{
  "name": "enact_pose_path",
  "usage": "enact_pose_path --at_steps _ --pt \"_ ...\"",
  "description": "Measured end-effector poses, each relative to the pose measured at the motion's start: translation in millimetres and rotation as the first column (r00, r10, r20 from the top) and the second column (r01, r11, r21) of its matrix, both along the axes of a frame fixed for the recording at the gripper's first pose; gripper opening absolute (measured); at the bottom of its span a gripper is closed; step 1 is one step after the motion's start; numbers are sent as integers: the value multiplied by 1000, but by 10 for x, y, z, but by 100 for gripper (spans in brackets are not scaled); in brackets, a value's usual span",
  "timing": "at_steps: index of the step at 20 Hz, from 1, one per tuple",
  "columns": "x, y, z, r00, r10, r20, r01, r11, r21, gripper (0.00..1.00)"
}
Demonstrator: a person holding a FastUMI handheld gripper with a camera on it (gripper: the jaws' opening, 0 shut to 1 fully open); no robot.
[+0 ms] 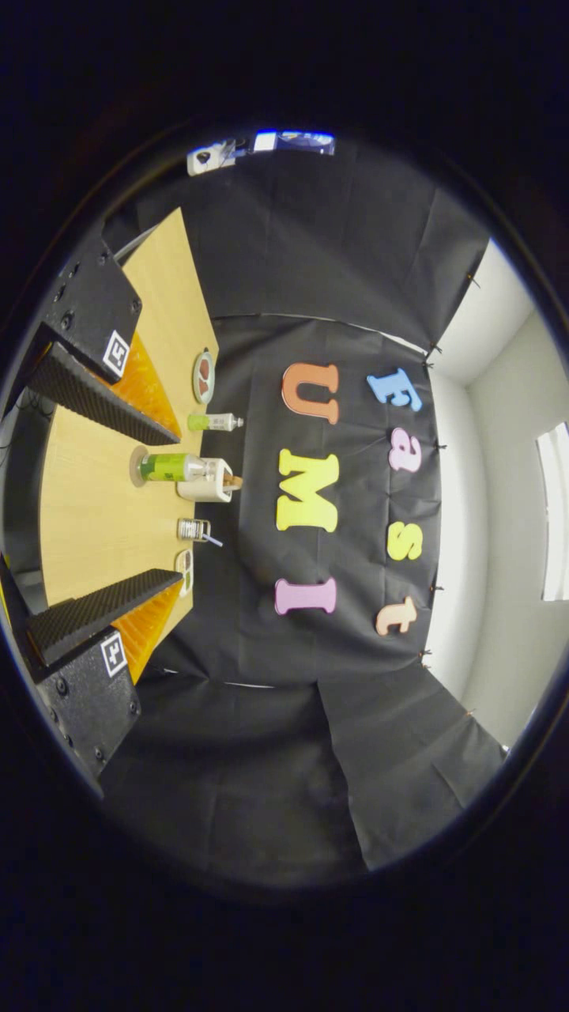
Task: Take the bottle from table, then pour the juice into the cup, finally place the bottle on the coaster
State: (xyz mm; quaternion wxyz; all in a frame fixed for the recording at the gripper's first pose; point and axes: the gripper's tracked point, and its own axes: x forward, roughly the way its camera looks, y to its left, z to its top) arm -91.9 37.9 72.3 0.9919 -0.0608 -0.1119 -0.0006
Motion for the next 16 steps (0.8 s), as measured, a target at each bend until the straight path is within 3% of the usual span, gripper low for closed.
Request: enact_pose_path --at_steps 16 --pt "131 -89 -120 999 4 -39 -2 999 39 100"
